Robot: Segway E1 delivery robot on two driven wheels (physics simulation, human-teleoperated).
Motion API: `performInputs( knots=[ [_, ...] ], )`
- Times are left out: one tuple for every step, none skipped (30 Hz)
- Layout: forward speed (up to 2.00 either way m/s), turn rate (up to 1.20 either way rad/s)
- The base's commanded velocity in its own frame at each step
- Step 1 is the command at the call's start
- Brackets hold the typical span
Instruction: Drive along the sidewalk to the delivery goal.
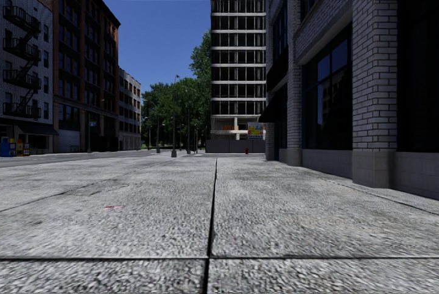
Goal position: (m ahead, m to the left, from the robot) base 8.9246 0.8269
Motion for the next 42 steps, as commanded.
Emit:
performInputs(
  knots=[
    [1.79,0.00],
    [1.79,0.00],
    [1.79,0.00],
    [1.79,0.00],
    [1.79,0.00],
    [1.79,0.00],
    [1.79,0.00],
    [1.79,0.00],
    [1.79,0.00],
    [1.79,-0.25],
    [1.79,-0.46],
    [1.79,-0.74],
    [1.79,-0.86],
    [1.79,-0.83],
    [1.79,-0.83],
    [1.79,0.00],
    [1.79,0.00],
    [1.79,0.00],
    [1.79,0.00],
    [1.79,0.00],
    [1.79,0.00],
    [1.79,0.00],
    [1.79,0.00],
    [1.79,0.00],
    [1.79,0.00],
    [1.79,0.00],
    [1.79,0.00],
    [1.79,0.00],
    [1.79,0.00],
    [1.79,0.00],
    [1.79,0.00],
    [1.79,0.00],
    [1.79,0.00],
    [1.79,0.00],
    [1.79,0.00],
    [1.79,0.00],
    [1.79,0.00],
    [1.79,0.00],
    [1.79,0.00],
    [1.79,0.00],
    [1.79,0.00],
    [1.79,0.00]
  ],
)
